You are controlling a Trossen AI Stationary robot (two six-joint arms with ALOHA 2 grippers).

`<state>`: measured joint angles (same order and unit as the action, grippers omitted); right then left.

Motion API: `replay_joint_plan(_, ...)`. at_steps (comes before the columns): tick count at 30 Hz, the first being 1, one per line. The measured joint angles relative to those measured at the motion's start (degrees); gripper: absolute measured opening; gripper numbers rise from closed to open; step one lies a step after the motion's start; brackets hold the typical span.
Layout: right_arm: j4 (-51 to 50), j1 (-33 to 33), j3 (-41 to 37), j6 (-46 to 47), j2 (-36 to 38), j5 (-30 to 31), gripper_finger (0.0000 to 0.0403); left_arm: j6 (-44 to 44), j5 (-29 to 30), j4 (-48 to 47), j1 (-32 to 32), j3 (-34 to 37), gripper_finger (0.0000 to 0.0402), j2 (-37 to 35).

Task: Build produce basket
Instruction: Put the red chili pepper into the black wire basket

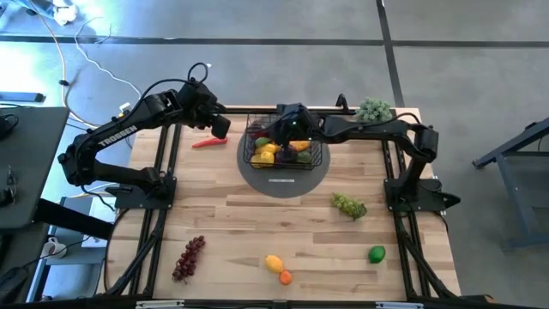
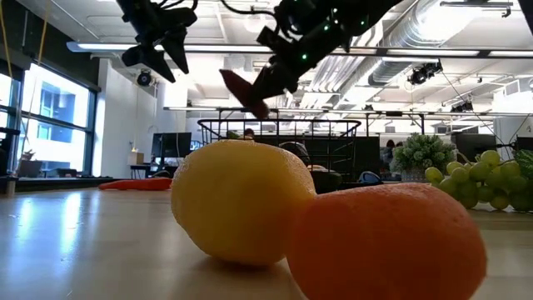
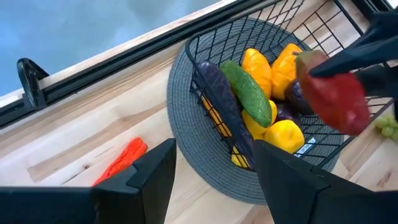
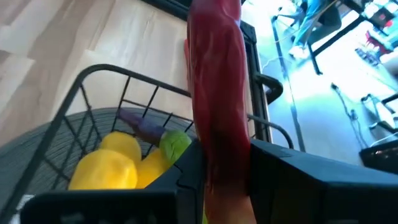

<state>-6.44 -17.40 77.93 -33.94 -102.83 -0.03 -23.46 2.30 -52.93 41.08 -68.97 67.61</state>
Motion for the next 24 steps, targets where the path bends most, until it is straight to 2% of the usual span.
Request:
replay_joint_plan(9,5.0,-1.0,0.0,-3.2,-4.0,0.1,0.0073,-0.4,0.0,0.0,0.0,0.0,0.0202,0.0)
replay_joint_plan(12,5.6,-1.0,0.0,-7.2,-5.2,0.6,0.0083,-0.4,0.1,0.0,0.0,0.0,0.0202,0.0)
replay_joint_plan(15,6.8,-1.0,0.0,-10.1,-6.3,1.6,0.0096,-0.4,0.2,0.0,0.0,0.0,0.0202,0.2)
replay_joint_plan(24,7.0,-1.2,0.0,-10.0,-7.1,6.7,0.0147,0.6,0.7,0.0,0.0,0.0,0.0202,0.5)
